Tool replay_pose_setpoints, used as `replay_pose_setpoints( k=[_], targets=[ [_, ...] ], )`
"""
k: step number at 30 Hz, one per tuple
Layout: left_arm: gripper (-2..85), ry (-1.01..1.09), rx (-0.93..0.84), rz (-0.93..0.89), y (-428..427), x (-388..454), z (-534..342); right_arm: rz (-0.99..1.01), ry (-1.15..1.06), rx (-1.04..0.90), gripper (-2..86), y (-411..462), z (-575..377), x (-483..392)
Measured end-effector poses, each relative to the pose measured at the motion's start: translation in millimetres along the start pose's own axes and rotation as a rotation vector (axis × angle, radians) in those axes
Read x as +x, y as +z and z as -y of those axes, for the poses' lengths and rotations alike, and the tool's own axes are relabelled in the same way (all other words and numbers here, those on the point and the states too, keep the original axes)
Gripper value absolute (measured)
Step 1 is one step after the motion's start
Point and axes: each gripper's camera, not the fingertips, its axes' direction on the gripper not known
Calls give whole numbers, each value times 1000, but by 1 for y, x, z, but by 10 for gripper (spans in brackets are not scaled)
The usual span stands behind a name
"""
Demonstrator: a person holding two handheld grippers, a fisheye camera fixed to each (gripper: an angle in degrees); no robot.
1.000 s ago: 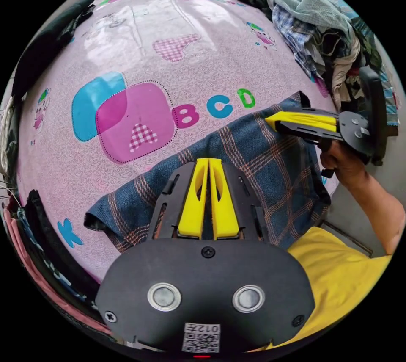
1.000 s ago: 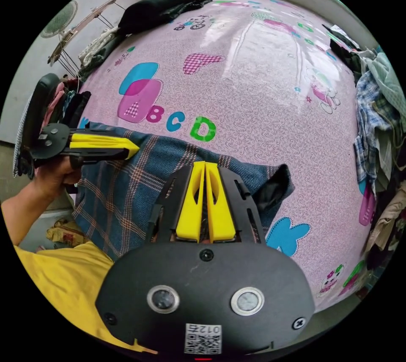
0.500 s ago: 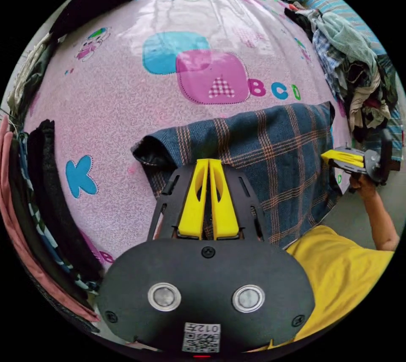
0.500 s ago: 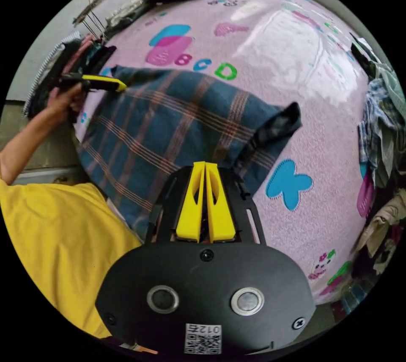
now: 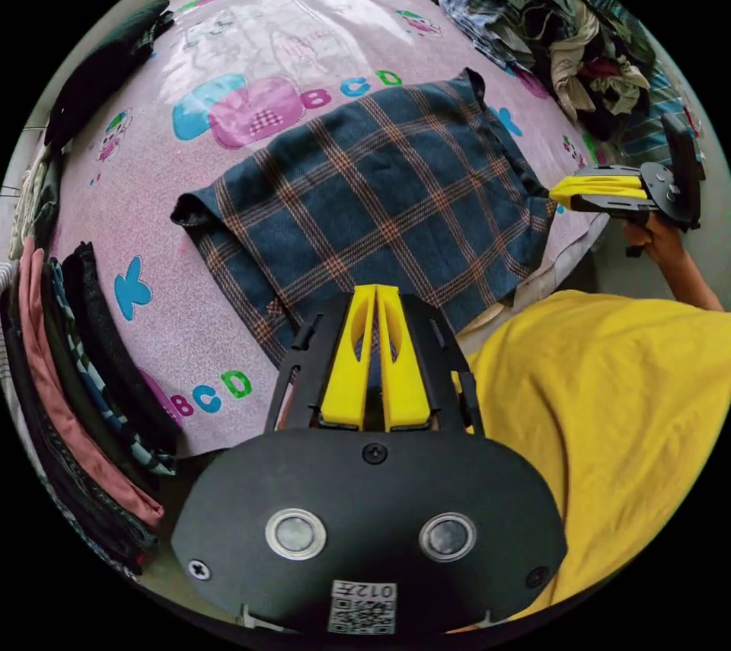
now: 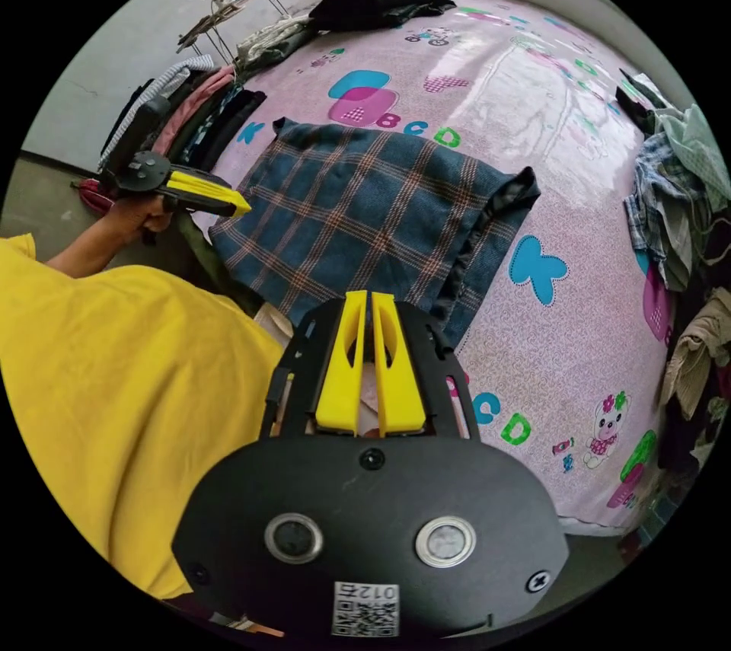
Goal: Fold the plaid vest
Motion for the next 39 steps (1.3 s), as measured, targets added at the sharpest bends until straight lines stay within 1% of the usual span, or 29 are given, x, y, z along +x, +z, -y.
replay_pose_setpoints(
  k=[3,4,5,7,8,12,16,18,22,24,26,27,29,30,32,35,37,39],
  targets=[
    [3,-37,-54,-16,16,2,-20,-73,-40,-51,0,22,-8,-15],
    [3,-48,-64,-10,19,1,-24,-138,-49,-78,0,33,-12,-19],
    [4,-75,-81,18,25,-2,-32,-214,-53,-102,0,45,-17,-20],
    [4,-126,-102,54,34,-12,-44,-253,-47,-140,0,62,-24,-18],
    [4,-160,-116,42,40,-19,-51,-220,-33,-157,0,72,-27,-15],
    [4,-261,-51,-96,36,-44,-71,-153,29,-119,0,85,-30,-8],
    [4,-289,-25,-130,28,-54,-82,-104,77,-130,0,80,-23,-13],
    [4,-295,-13,-117,19,-56,-89,-115,62,-120,0,69,-19,-24],
    [4,-311,4,-116,12,-61,-98,-149,0,21,0,51,-2,-55],
    [4,-321,11,-116,8,-65,-103,-117,-29,53,0,57,10,-65],
    [4,-332,20,-124,6,-69,-107,-25,-50,54,0,72,32,-79],
    [4,-342,28,-133,4,-72,-110,-13,-62,64,0,74,37,-85],
    [4,-361,43,-152,1,-78,-115,36,-153,99,0,86,59,-114],
    [5,-370,54,-163,-2,-82,-119,50,-182,96,0,90,64,-122],
    [6,-381,73,-177,-8,-88,-126,80,-291,26,0,121,85,-152],
    [9,-395,157,-212,-30,-97,-141,92,-358,-59,0,161,103,-177],
    [13,-422,220,-186,-50,-104,-154,123,-369,-83,-1,177,112,-188],
    [24,-561,234,-98,-64,-123,-175,154,-365,-98,-1,187,120,-196]
  ],
)
